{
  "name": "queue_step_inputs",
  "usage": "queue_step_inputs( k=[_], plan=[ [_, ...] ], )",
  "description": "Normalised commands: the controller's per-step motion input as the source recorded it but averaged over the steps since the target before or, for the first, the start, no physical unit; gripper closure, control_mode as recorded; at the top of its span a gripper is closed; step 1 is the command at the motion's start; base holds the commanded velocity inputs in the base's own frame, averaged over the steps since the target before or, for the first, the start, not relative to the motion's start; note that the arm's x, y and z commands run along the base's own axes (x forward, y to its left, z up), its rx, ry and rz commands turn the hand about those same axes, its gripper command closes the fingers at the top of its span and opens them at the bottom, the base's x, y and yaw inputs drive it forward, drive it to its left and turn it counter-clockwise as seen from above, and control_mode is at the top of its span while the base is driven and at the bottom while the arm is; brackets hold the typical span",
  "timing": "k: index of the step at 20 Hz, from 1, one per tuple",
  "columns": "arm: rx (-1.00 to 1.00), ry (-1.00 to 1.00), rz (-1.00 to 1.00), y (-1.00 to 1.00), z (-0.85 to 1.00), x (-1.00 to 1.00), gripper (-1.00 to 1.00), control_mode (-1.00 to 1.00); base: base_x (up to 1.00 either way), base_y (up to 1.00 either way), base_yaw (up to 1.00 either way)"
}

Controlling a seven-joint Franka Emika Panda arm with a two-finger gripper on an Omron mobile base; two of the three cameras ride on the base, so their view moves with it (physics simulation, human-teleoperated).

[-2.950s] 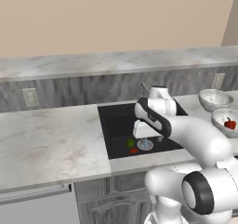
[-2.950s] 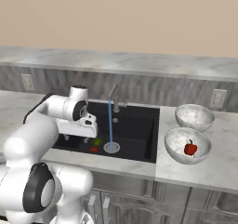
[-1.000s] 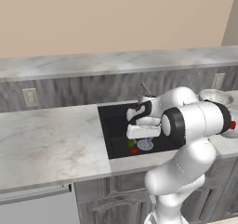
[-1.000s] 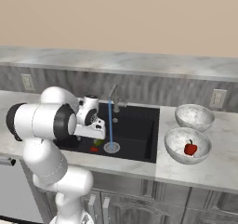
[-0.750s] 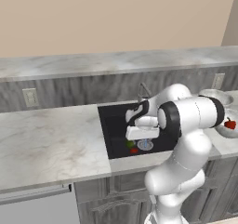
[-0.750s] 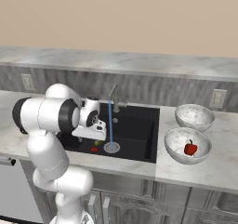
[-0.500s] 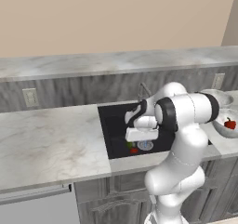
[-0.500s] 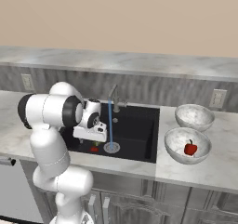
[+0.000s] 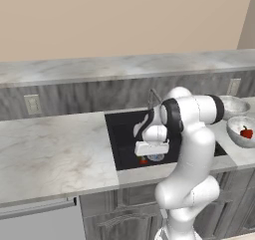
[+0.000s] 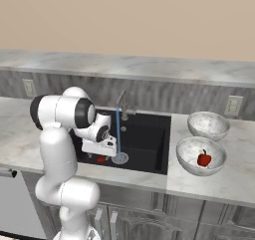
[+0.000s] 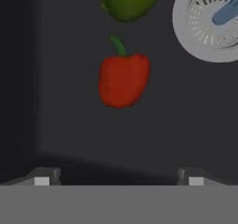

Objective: Pick the bell peppers from the sink and place them in one bowl. Place the lime in the other bowl. Then turn off the sink faucet.

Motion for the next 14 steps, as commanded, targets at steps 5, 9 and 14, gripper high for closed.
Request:
queue_step_inputs(
  k=[5,9,14],
  plan=[
    [0.00,0.00,0.00,-0.01,-0.39,0.12,-1.00,-1.00,0.00,0.00,0.00],
    [0.00,0.00,0.00,0.00,-0.33,0.38,-1.00,-1.00,0.00,0.00,0.00],
    [0.00,0.00,0.00,0.00,-0.30,0.44,-1.00,-1.00,0.00,0.00,0.00]
  ],
)
